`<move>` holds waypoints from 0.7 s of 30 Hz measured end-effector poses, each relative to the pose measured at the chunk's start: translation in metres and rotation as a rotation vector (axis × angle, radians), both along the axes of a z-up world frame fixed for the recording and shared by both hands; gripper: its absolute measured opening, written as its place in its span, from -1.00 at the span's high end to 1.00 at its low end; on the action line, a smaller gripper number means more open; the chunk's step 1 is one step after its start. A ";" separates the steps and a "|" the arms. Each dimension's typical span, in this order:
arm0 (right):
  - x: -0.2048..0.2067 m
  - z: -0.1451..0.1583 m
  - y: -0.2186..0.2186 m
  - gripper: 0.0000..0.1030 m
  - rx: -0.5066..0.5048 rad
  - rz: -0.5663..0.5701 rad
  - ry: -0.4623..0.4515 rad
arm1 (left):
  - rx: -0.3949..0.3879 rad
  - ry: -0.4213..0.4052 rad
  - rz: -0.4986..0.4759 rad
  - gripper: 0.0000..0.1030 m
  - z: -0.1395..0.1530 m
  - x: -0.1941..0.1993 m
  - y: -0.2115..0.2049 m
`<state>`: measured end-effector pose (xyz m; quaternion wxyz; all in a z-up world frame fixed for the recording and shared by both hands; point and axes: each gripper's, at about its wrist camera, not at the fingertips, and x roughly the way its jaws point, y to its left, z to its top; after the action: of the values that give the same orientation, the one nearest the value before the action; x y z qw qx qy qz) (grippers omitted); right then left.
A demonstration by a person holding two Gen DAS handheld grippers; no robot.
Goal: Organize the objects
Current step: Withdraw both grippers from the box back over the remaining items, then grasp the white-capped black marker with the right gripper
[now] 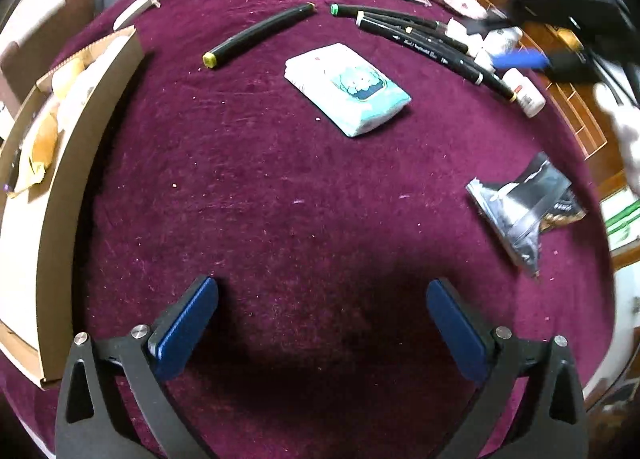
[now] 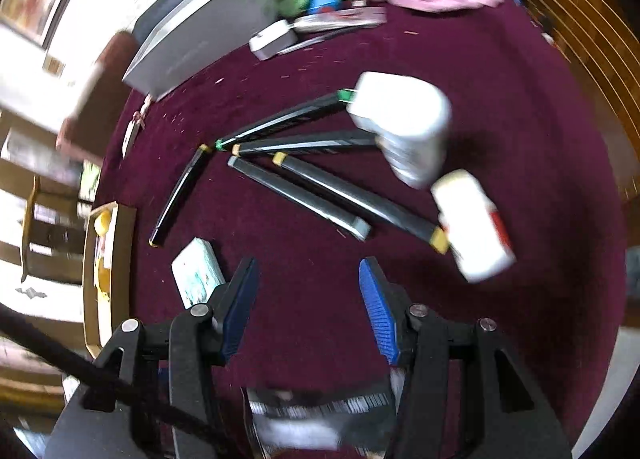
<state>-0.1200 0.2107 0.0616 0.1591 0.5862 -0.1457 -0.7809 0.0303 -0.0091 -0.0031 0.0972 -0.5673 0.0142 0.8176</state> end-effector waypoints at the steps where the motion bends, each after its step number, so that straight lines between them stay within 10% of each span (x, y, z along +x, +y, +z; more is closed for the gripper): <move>1: -0.005 -0.002 -0.006 0.02 0.002 0.026 -0.002 | 0.003 0.003 0.006 -0.96 0.000 0.000 -0.001; 21: -0.049 -0.015 -0.049 -0.02 0.132 0.186 0.008 | 0.026 0.013 0.071 -0.96 -0.001 -0.004 -0.003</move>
<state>-0.1685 0.1619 0.0467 0.1925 0.6032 -0.0384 -0.7731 0.0261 -0.0120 -0.0041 0.0753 -0.5610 -0.0159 0.8242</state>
